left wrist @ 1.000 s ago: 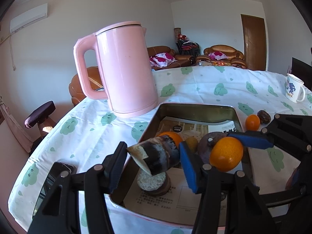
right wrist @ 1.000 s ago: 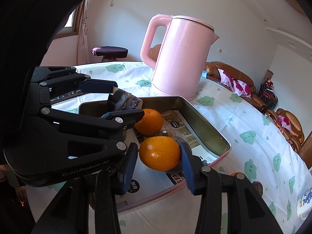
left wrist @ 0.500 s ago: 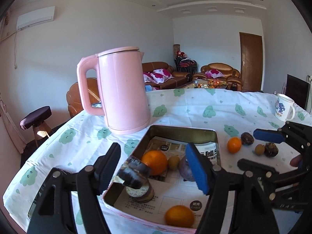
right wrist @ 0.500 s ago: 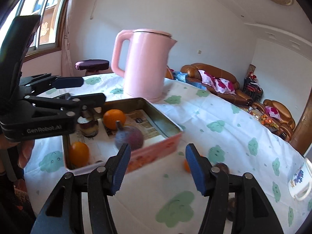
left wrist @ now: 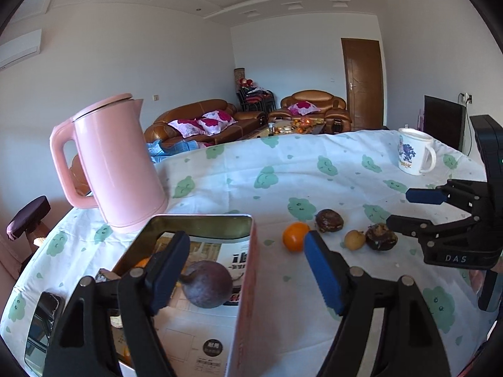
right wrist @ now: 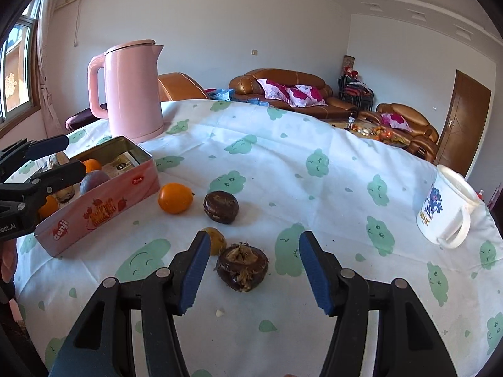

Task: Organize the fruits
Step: 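Grasp the brown round fruit with the right gripper while the left grasps the small yellow fruit, then lift the brown fruit with the right gripper while the left gripper lifts the yellow fruit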

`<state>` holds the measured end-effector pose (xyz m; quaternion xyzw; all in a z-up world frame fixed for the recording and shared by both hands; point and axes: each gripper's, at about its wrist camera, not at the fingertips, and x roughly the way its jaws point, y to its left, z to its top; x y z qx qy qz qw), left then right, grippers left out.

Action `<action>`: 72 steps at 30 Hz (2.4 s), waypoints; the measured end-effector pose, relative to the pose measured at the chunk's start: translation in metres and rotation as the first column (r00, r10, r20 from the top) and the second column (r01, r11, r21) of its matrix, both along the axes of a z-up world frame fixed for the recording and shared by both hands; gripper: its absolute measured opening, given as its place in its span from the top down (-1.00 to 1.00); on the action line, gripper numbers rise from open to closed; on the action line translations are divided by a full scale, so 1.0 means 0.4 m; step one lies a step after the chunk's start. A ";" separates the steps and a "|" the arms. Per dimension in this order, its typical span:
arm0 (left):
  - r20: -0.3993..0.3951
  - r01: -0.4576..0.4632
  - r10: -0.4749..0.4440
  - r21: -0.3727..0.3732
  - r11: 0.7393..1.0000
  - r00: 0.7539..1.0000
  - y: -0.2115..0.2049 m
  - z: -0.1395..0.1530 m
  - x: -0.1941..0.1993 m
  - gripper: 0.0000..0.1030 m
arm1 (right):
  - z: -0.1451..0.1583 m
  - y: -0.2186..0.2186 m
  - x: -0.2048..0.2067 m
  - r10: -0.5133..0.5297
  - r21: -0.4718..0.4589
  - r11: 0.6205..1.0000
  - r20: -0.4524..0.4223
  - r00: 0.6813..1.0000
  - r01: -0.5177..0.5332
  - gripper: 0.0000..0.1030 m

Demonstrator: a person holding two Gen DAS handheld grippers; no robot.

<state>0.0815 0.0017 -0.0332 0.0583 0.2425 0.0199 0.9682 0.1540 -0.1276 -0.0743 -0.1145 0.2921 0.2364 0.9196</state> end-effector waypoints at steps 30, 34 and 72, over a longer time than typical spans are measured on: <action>-0.208 0.160 -0.158 -0.006 0.987 0.965 -0.182 -0.091 0.154 -0.53 | -0.029 -0.073 0.068 -0.145 0.058 0.987 -0.113 0.983 0.153 0.10; -0.230 0.182 -0.182 -0.021 0.983 0.956 -0.208 -0.098 0.172 -0.52 | -0.028 -0.092 0.073 -0.159 0.071 0.983 -0.113 0.981 0.167 0.10; -0.208 0.200 -0.214 -0.088 0.976 0.954 -0.209 -0.091 0.195 0.40 | 0.001 -0.096 0.023 -0.118 0.110 0.987 0.002 0.993 0.117 0.09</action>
